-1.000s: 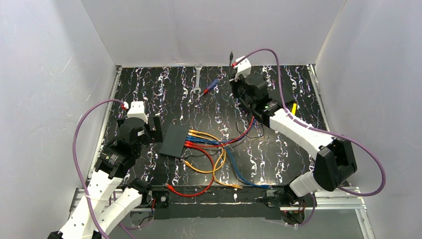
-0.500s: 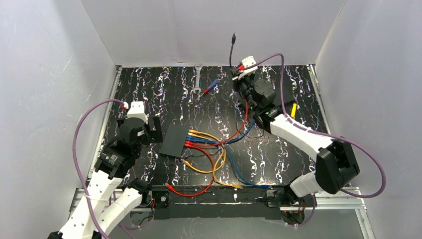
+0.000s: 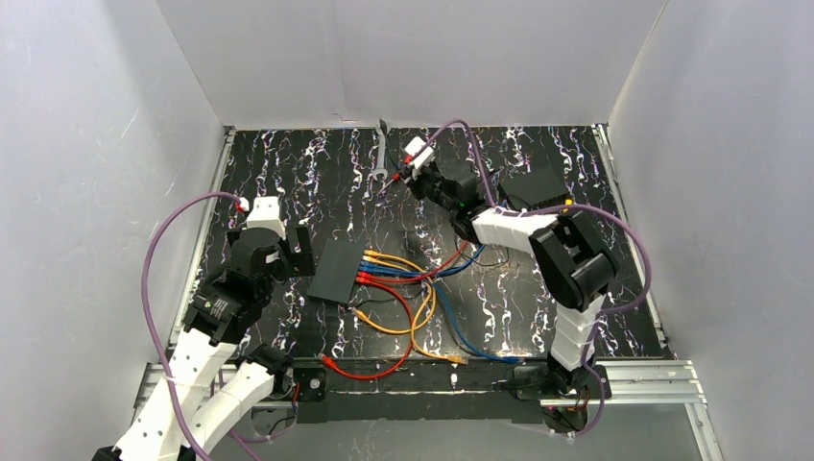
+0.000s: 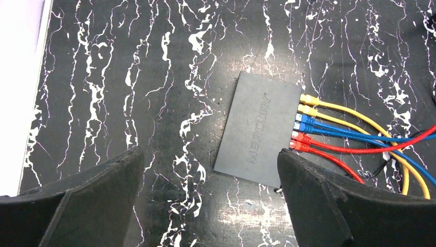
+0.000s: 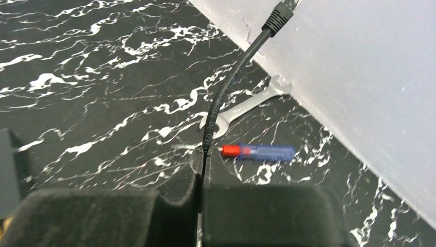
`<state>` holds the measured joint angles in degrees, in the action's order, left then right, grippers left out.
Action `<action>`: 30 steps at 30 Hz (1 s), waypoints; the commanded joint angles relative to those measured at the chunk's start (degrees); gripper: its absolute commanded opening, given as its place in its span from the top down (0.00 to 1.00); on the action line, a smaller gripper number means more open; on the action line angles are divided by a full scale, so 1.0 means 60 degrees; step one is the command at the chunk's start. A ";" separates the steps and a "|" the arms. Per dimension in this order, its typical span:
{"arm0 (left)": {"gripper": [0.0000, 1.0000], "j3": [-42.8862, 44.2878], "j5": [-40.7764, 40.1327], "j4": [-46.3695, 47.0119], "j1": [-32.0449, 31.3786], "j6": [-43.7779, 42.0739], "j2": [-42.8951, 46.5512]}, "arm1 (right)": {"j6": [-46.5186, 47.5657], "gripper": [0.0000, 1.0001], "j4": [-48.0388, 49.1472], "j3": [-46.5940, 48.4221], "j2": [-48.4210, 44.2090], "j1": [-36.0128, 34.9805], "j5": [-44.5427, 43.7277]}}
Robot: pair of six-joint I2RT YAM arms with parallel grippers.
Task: Insert the plug into the switch port
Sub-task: Pick up the connector from the center of the board.
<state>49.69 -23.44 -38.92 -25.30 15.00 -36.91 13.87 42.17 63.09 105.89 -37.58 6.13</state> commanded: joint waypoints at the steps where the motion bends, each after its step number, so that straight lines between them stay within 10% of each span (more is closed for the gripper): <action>1: 0.01 -0.0079 -0.0048 0.0129 -0.0024 -0.0069 0.0073 | 0.1261 0.99 0.1173 0.1416 0.0685 0.0004 -0.0205; 15: 0.01 -0.0123 -0.0167 0.0145 -0.0024 -0.0076 0.0174 | 0.1111 0.99 0.3975 0.3782 0.1826 0.0123 -0.0459; 30: 0.01 -0.0108 0.0361 0.0187 -0.0004 -0.0128 0.0047 | 0.2941 0.99 -0.1882 -0.1216 -0.3802 -0.0723 0.0100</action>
<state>49.21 -22.52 -38.52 -25.30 14.90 -36.23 25.96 41.54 58.59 91.39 -38.83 7.79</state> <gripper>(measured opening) 0.993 0.039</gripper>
